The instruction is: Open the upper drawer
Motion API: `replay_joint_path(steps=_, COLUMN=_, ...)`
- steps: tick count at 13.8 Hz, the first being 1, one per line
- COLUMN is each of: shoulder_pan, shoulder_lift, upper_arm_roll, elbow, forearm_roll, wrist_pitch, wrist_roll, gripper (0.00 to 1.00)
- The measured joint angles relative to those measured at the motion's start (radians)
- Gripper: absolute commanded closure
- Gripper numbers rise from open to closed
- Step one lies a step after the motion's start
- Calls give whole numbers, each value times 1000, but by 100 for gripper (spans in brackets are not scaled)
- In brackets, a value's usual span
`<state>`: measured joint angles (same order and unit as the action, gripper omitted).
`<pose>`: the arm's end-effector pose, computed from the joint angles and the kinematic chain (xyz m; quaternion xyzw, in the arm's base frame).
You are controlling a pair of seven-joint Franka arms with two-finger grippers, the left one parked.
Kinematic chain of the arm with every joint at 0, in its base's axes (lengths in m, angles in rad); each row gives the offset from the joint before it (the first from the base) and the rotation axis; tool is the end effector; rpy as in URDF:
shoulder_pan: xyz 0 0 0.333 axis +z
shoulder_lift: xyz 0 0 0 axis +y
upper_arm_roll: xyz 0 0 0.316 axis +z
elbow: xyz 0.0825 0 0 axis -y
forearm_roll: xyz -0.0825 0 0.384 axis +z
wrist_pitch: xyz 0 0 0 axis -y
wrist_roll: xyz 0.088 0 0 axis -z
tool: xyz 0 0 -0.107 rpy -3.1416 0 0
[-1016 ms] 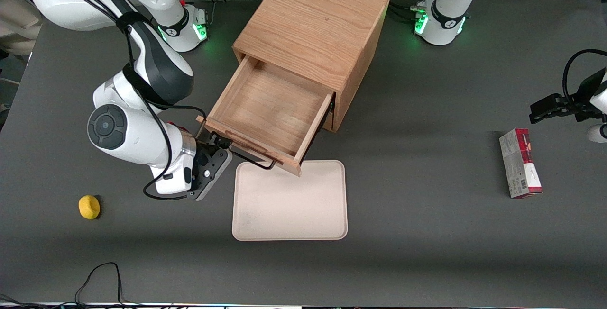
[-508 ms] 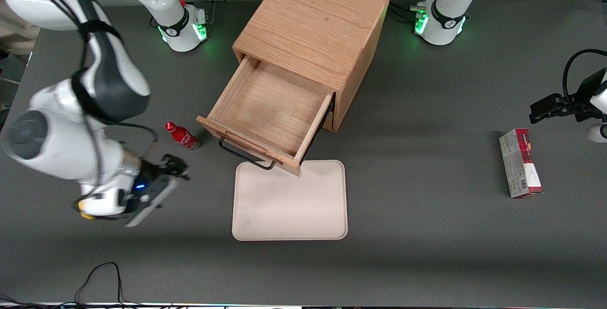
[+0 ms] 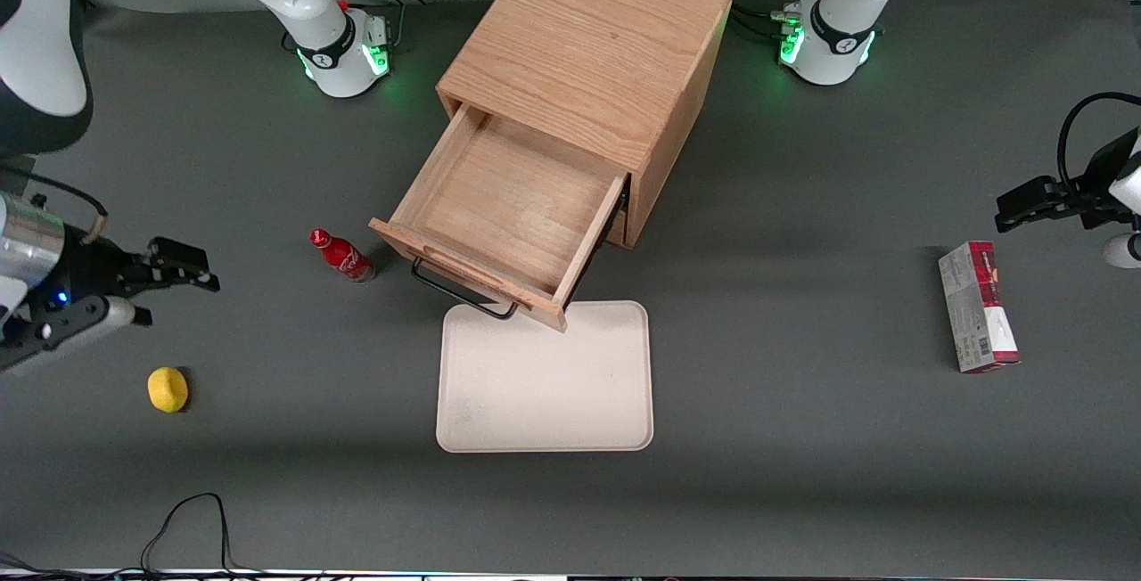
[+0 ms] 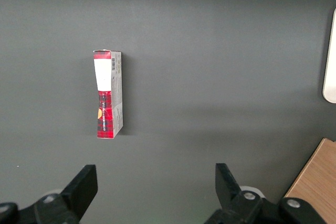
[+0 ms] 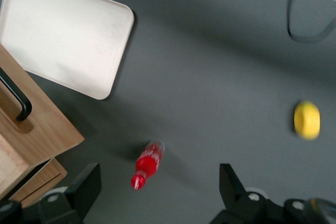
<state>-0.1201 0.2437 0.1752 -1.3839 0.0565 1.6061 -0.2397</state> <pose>0.6286 0.0272 0.5739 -0.9884 -0.1431 0.0043 0.0499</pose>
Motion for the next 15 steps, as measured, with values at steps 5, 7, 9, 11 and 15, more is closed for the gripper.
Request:
replay_joint_path(steps=5, shoulder_pan=3, shoulder_lift=-314, upper_arm_roll=-18, elbow=-327, forearm_roll=-20, wrist_pitch=2, wrist_roll=254, gripper=0)
replay_joint_path(steps=7, shoulder_pan=4, shoulder_lift=-355, upper_arm_roll=-18, elbow=-353, forearm_roll=-26, wrist_pitch=-2, wrist_roll=263, gripper=0)
replay_joint_path(steps=9, shoulder_pan=4, shoulder_lift=-360, upper_arm_roll=-20, elbow=-357, forearm_roll=-28, wrist_pitch=-2, wrist_roll=271, gripper=0)
replay_joint_path(steps=11, shoulder_pan=4, shoulder_lift=-359, upper_arm_roll=-23, elbow=-357, forearm_roll=-34, wrist_pitch=0, wrist_roll=278, gripper=0)
replay_joint_path(steps=15, shoulder_pan=6, shoulder_lift=-348, upper_arm_roll=-22, elbow=-348, forearm_roll=-36, wrist_pitch=5, wrist_roll=309, gripper=0)
